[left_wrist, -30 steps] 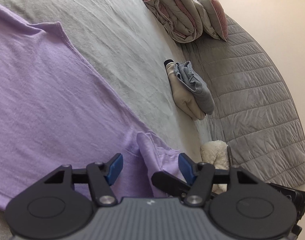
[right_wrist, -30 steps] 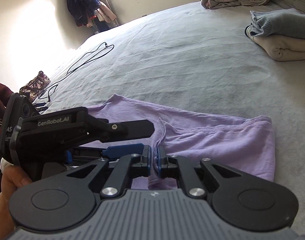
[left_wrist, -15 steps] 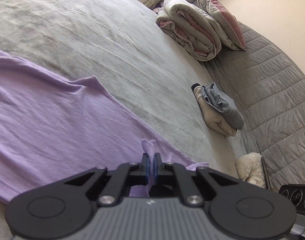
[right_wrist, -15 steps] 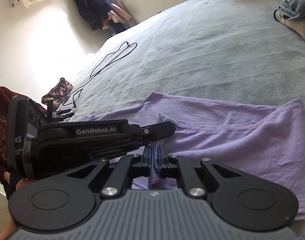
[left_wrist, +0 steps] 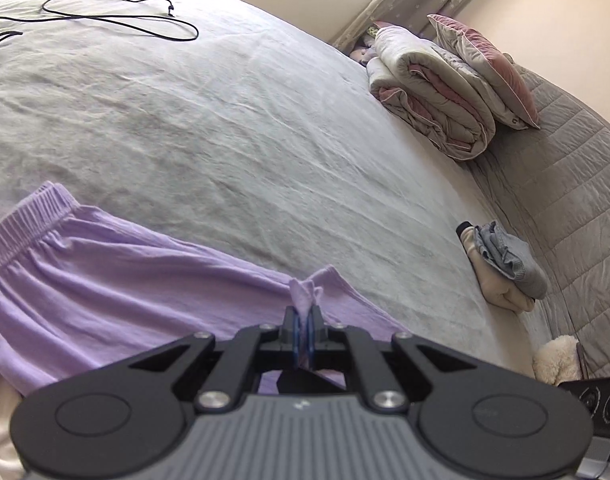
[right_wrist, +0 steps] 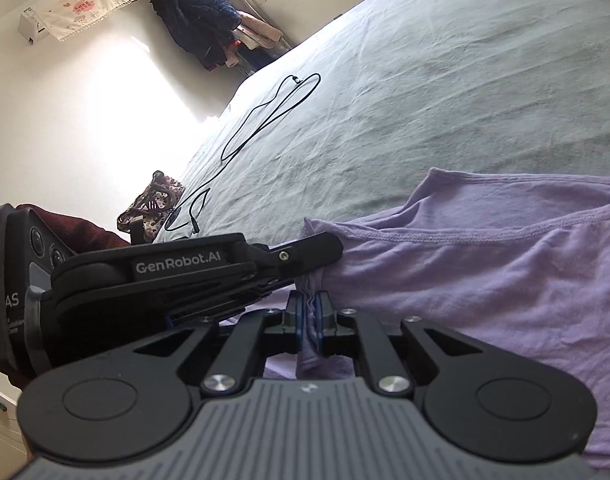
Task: Fold clothes
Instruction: 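Lift the lavender pants with both grippers and fold them over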
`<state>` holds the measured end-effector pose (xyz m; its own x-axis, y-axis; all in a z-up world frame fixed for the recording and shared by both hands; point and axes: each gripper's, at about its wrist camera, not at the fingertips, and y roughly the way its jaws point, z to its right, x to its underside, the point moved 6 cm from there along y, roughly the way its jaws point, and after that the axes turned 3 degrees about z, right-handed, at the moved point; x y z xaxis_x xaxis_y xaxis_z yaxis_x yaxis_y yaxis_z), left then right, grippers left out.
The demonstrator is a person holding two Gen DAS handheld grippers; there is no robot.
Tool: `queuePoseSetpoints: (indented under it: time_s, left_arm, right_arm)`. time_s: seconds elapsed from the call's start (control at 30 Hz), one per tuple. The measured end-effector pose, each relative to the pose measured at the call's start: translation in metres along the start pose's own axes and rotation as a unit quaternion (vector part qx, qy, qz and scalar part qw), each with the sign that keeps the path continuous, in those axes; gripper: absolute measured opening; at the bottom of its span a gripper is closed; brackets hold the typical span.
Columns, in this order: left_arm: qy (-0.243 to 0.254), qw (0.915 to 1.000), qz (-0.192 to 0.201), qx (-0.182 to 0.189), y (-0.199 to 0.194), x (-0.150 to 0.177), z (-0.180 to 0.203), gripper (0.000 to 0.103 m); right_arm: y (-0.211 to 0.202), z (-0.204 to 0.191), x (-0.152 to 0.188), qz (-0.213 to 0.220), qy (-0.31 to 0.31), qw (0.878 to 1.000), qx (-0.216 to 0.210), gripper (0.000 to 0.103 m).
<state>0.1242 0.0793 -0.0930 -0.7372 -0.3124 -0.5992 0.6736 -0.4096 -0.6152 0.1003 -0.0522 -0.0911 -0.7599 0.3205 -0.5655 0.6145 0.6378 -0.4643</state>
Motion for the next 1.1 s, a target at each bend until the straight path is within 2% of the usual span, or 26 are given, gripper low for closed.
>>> queuePoseSetpoints:
  time_s: [0.33, 0.73, 1.0, 1.1]
  left_arm:
    - [-0.034, 0.998, 0.036, -0.04, -0.03, -0.029, -0.067, 0.004]
    - [-0.056, 0.9959, 0.044, -0.056, -0.038, -0.032, -0.102, 0.004]
    - [-0.084, 0.9926, 0.072, -0.05, -0.058, -0.036, -0.113, 0.004]
    - [-0.095, 0.991, 0.083, -0.045, -0.069, -0.037, -0.118, 0.004]
  right_arm:
    - [0.061, -0.043, 0.014, -0.012, 0.01, 0.999, -0.035, 0.009]
    - [0.092, -0.058, 0.028, -0.027, 0.019, 0.999, -0.026, 0.01]
    - [0.104, -0.043, 0.032, -0.046, 0.082, 0.995, -0.029, 0.016]
    - [0.101, -0.038, 0.03, -0.052, 0.128, 0.989, -0.048, 0.017]
